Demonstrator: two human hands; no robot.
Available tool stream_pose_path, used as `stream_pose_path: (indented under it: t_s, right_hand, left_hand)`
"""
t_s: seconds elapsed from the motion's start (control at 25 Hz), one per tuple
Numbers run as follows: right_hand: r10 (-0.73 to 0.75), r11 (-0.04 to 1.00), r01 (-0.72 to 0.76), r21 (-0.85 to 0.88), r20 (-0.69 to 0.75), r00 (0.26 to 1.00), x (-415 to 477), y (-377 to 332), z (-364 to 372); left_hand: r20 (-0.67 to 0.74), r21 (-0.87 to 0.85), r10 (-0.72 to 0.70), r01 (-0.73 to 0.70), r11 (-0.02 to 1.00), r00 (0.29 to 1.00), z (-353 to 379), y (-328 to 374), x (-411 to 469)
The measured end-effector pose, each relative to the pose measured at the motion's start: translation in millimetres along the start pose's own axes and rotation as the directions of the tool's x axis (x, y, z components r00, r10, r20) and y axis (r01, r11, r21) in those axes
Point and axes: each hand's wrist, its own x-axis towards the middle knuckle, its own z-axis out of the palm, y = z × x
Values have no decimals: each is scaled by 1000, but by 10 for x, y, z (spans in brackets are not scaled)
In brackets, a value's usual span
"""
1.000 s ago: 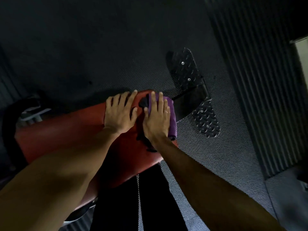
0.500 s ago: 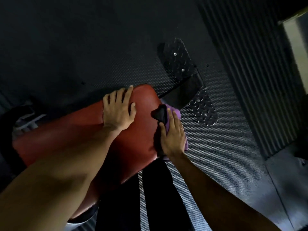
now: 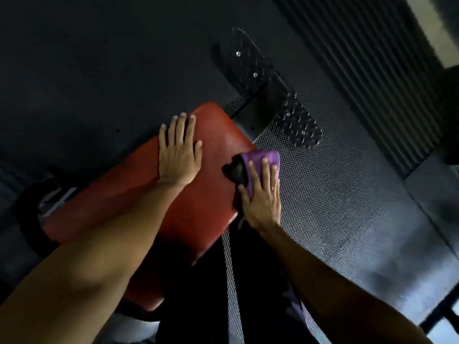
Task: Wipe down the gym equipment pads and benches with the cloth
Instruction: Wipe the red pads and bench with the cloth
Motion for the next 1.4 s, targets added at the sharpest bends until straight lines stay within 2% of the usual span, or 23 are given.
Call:
stream_pose_path:
  t_s: [0.08, 0.16, 0.2, 0.32, 0.4, 0.44, 0.52, 0.6, 0.68, 0.72, 0.8, 1.04, 1.16, 1.28, 1.4]
  right_hand:
    - [243, 954, -240, 180, 7, 970, 356, -153, -111]
    - [375, 905, -366, 216, -2, 927, 569, -427, -105]
    - [355, 922, -344, 176, -33, 934, 546, -551, -48]
    - [47, 997, -41, 59, -99, 994, 103, -693, 238]
    - [-48, 996, 56, 65, -113, 992, -230, -598, 410]
    - [-21, 995, 32, 91, -121, 992, -360, -516, 469]
    - [141, 973, -117, 201, -112, 984, -501, -369, 512]
    - [371, 839, -321, 439, -29, 928, -358, -254, 413]
    - [485, 682, -392, 617, 20, 874, -42, -151, 219]
    - [511, 645, -405, 648, 28, 859, 101, -127, 131]
    - [545, 608, -414, 678, 23, 838, 243, -155, 94]
    - [591, 659, -411, 630, -96, 801, -418, -663, 676]
    - [575, 620, -435, 653, -1, 818, -992, -1087, 911]
    - [563, 597, -487, 638, 100, 821, -1074, -1147, 912]
    - [503, 668, -473, 574, 120, 856, -1050, -923, 754]
  left_hand:
    - [10, -19, 97, -96, 995, 995, 5, -33, -161]
    - [13, -22, 152, -151, 988, 988, 24, -34, -328]
    - [19, -24, 162, -162, 986, 987, 31, -26, -387]
    - [63, -36, 225, -223, 974, 972, 78, 11, -517]
    - [77, -57, 298, -295, 954, 951, 99, 33, -630]
    - [83, -66, 326, -321, 945, 942, 107, 43, -693]
    - [103, -65, 331, -326, 943, 938, 112, 65, -801]
    - [115, -28, 300, -298, 954, 947, 122, 110, -847]
    - [117, -9, 298, -299, 954, 947, 143, 118, -865]
    - [112, -5, 311, -313, 950, 944, 154, 104, -873]
    - [100, -5, 331, -332, 943, 939, 164, 78, -863]
    - [125, -33, 348, -347, 937, 929, 137, 46, -889]
    - [141, -70, 422, -416, 907, 896, 125, -46, -917]
    - [150, -61, 416, -412, 909, 897, 103, -34, -898]
    - [195, -65, 406, -401, 914, 893, 33, -5, -895]
